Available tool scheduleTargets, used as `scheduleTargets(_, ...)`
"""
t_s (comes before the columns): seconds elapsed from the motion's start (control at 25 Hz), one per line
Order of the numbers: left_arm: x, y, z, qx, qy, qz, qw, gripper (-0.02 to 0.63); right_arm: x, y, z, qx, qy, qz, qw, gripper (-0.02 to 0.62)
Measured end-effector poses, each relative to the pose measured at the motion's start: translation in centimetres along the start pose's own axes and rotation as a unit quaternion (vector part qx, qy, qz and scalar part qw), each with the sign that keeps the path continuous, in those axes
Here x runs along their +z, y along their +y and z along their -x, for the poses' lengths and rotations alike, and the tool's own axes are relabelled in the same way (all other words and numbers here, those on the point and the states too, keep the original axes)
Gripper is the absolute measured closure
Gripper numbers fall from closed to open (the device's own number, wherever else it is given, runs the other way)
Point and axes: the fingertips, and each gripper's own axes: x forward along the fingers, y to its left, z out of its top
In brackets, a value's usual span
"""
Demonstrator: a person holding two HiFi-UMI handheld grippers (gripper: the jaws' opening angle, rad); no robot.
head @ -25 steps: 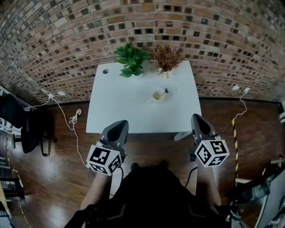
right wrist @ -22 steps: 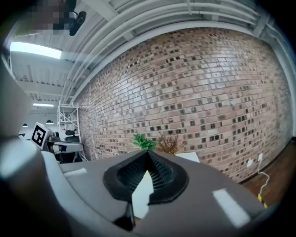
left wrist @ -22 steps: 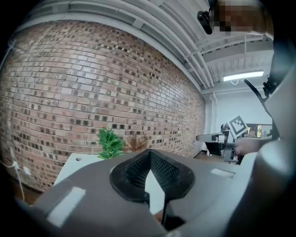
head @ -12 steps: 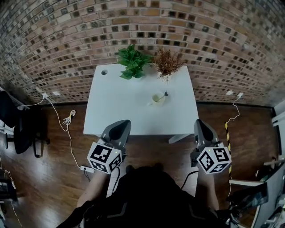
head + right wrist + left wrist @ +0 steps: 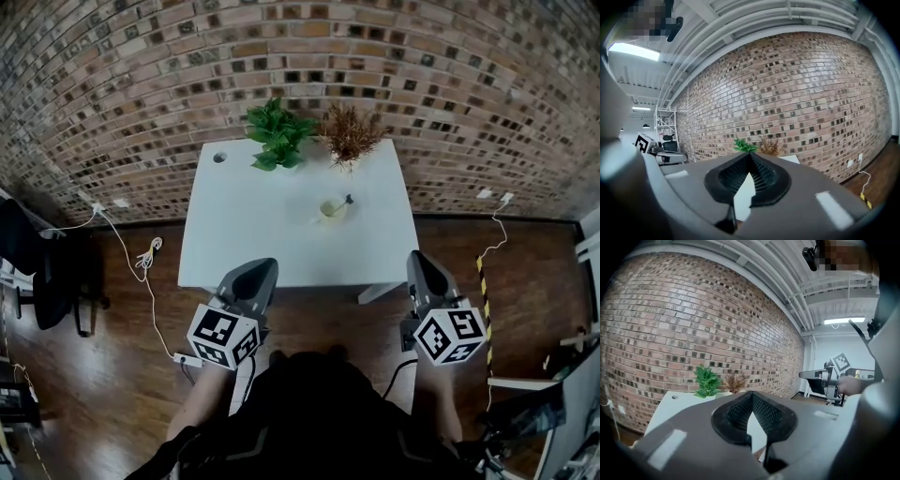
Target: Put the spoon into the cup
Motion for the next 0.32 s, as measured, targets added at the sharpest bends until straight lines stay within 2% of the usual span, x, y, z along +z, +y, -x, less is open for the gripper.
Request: scheduleTargets(0.32,0.25,-0.46,0.11,0.004,0.001,0.002,1.0000,0.604,0.30,-0.29,-0.22,0.005,-0.001,0.013,1.000,0.589)
